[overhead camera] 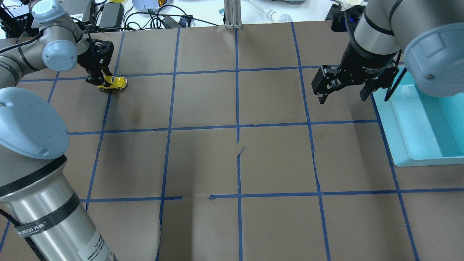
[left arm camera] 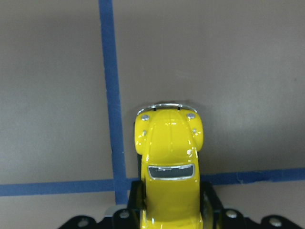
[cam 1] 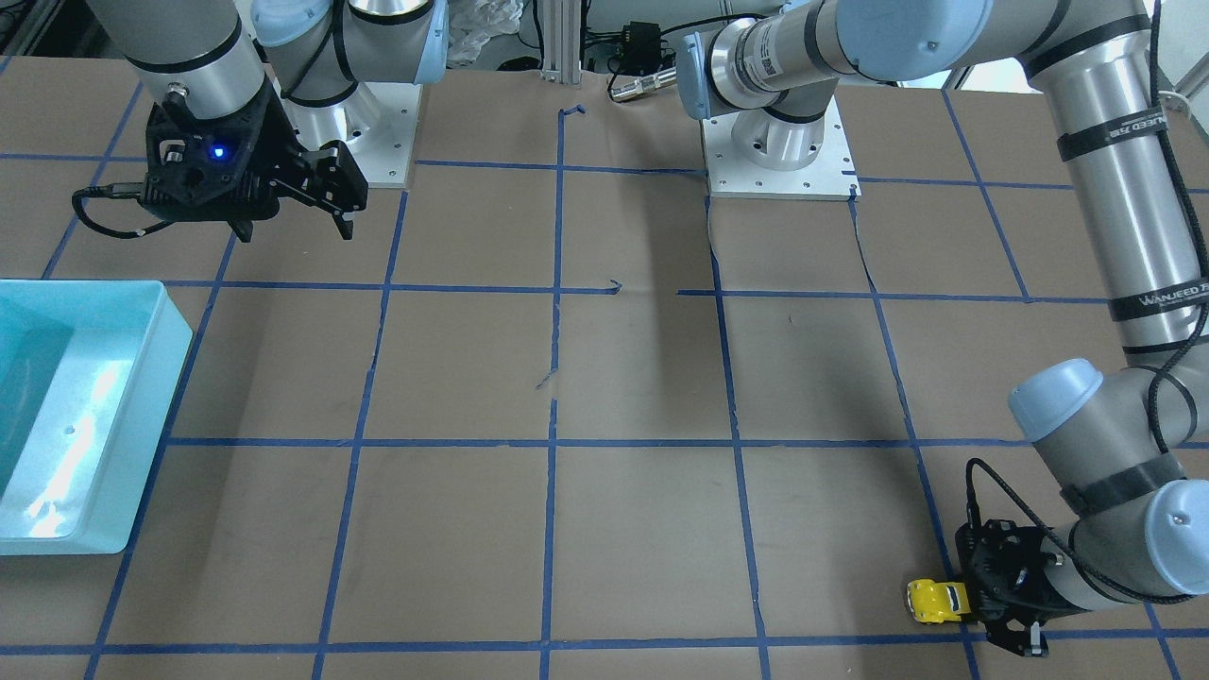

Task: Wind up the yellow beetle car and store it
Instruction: 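Press the car down and drag it backward with the left gripper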

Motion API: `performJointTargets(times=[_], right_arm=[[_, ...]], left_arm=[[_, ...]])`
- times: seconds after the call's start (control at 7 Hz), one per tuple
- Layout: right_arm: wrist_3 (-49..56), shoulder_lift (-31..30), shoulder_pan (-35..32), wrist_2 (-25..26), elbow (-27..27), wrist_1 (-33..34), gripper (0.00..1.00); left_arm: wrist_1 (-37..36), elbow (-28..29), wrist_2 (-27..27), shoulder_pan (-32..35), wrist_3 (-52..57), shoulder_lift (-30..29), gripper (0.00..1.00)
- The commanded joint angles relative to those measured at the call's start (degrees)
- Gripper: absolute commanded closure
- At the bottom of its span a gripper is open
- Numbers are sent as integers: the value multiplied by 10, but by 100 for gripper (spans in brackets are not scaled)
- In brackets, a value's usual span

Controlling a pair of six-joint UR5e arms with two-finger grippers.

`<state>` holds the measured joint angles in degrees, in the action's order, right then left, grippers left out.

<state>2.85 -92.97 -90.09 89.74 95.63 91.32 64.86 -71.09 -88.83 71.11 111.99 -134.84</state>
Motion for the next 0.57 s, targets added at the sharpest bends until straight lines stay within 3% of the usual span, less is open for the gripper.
performJointTargets(times=[0.0,0.43], right_arm=[[1,0,0,5,0,0,0],[0,0,0,4,0,0,0]], left_arm=[[0,-1,-1,-3,1,0,100],[0,-5,-2,-7,-2,0,100]])
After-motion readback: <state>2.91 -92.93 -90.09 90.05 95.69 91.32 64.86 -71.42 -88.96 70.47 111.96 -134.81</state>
